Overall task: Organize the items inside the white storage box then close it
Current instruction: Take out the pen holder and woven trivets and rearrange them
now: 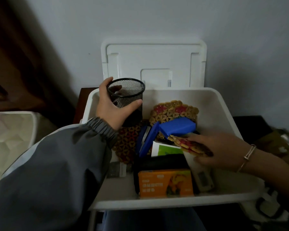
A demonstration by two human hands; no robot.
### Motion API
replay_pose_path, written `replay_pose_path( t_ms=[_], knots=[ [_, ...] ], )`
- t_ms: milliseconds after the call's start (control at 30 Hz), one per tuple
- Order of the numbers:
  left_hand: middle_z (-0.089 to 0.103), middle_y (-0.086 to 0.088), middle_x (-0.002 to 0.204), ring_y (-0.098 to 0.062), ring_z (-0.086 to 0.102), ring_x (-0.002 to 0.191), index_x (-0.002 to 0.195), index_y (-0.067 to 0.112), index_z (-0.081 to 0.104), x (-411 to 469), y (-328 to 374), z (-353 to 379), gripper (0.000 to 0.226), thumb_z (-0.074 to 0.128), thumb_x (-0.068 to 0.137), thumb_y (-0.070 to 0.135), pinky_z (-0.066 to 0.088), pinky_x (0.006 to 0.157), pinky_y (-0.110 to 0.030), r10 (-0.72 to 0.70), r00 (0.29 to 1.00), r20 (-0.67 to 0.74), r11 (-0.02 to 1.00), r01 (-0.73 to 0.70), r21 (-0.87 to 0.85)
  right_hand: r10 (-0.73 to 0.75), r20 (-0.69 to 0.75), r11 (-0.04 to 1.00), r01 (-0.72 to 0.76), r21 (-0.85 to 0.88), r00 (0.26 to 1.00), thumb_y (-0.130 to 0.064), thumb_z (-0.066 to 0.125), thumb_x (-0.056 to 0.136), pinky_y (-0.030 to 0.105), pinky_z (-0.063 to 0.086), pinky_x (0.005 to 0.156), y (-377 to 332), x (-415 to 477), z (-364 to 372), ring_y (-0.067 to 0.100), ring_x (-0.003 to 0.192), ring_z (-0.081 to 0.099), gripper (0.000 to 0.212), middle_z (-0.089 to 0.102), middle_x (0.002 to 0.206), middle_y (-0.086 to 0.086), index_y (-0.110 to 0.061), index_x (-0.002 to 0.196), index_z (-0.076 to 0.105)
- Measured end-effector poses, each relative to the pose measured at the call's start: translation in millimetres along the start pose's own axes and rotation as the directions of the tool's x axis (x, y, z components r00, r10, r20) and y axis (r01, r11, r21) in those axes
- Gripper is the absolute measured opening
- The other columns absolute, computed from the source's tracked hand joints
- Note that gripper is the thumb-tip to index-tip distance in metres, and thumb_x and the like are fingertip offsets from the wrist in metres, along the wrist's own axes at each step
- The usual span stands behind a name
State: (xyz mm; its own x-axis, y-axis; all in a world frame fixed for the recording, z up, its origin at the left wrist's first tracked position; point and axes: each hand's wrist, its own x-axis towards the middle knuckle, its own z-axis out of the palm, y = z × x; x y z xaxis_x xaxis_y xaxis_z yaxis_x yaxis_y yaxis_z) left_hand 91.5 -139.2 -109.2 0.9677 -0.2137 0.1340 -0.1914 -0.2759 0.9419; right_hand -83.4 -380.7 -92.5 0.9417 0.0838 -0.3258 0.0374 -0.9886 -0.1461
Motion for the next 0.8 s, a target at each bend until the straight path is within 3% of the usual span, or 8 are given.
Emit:
replay_pose_path(
  t_ms=[100,200,333,433,533,633,700,800],
  knots=[
    [0.047,0.005,0.132,-0.011,0.049,0.119,0.137,0.034,0.029,2.4,-3.9,-0.7,0.101,0.082,0.052,0.05,0.043,0.096,-0.025,0.005,1.0,0.001,1.0,-0.005,-0.028,0.07,-0.208,0.996,-0.08,-0.037,0.976,-0.032,0.053,0.09,0.023,0.034,0.055,2.7,0.1,-7.9,0.019,0.074,0.06,0.02,0.064,0.083,0.0,-0.02,0.104,0.06],
    [0.048,0.007,0.13,-0.009,0.051,0.117,0.135,0.035,0.031,5.6,-7.1,-2.1,0.102,0.079,0.048,0.057,0.043,0.09,-0.017,0.015,0.999,-0.046,0.999,-0.017,-0.049,0.177,-0.363,0.983,-0.145,0.114,0.915,-0.024,0.061,0.087,0.028,0.037,0.053,10.5,-1.6,-22.9,0.028,0.067,0.063,0.015,0.066,0.072,0.008,-0.011,0.093,0.066],
    [0.051,0.01,0.128,-0.005,0.053,0.115,0.132,0.041,0.031,9.3,-9.3,-6.1,0.098,0.079,0.048,0.062,0.046,0.091,-0.018,0.02,0.997,-0.073,0.997,-0.026,-0.075,0.176,-0.493,0.926,0.026,0.376,0.852,-0.019,0.067,0.082,0.007,0.047,0.056,3.3,-14.3,-53.8,-0.006,0.067,0.064,0.014,0.067,0.074,-0.014,-0.019,0.096,0.069],
    [0.05,0.013,0.125,0.002,0.054,0.112,0.133,0.036,0.034,11.2,-6.8,-10.3,0.1,0.081,0.049,0.06,0.047,0.086,-0.009,0.045,0.994,-0.098,0.982,-0.062,-0.179,0.068,-0.379,0.81,0.17,0.561,0.923,-0.017,0.067,0.083,0.002,0.046,0.066,-15.9,-10.9,-68.5,-0.013,0.079,0.063,0.023,0.069,0.079,-0.024,-0.036,0.095,0.063],
    [0.049,0.007,0.13,-0.005,0.055,0.116,0.13,0.038,0.037,12.1,-6.1,-16.7,0.094,0.083,0.05,0.056,0.049,0.097,-0.029,0.035,0.985,-0.169,0.959,-0.081,-0.273,-0.043,-0.121,0.688,0.117,0.716,0.992,-0.013,0.064,0.086,0.026,0.057,0.081,-38.6,13.0,-61.9,0.008,0.095,0.067,0.016,0.071,0.102,0.001,-0.017,0.101,0.066],
    [0.05,0.007,0.129,-0.008,0.055,0.117,0.129,0.038,0.037,12.6,-6.5,-20.1,0.089,0.083,0.053,0.048,0.046,0.103,-0.04,0.021,0.977,-0.211,0.948,-0.087,-0.307,-0.08,0.096,0.602,-0.029,0.798,0.992,-0.011,0.065,0.086,0.037,0.052,0.094,-60.8,40.7,-35.3,0.018,0.104,0.065,0.028,0.068,0.112,0.009,-0.007,0.113,0.061],
    [0.05,0.002,0.131,-0.009,0.054,0.118,0.131,0.035,0.036,12.0,-6.5,-18.7,0.092,0.083,0.053,0.048,0.046,0.103,-0.037,0.031,0.981,-0.191,0.958,-0.084,-0.274,-0.096,0.192,0.633,-0.089,0.769,0.977,-0.013,0.065,0.086,0.039,0.047,0.099,-71.3,54.2,-15.9,0.019,0.11,0.061,0.033,0.065,0.118,0.006,-0.01,0.118,0.059],
    [0.05,0.0,0.132,-0.006,0.054,0.116,0.133,0.033,0.035,11.3,-9.3,-15.0,0.096,0.082,0.051,0.05,0.046,0.099,-0.024,0.053,0.987,-0.154,0.971,-0.087,-0.224,-0.161,0.174,0.823,0.034,0.568,0.971,-0.018,0.063,0.088,0.04,0.046,0.099,-68.5,62.7,4.4,0.021,0.112,0.058,0.04,0.062,0.121,0.009,-0.01,0.126,0.053]
  ],
)
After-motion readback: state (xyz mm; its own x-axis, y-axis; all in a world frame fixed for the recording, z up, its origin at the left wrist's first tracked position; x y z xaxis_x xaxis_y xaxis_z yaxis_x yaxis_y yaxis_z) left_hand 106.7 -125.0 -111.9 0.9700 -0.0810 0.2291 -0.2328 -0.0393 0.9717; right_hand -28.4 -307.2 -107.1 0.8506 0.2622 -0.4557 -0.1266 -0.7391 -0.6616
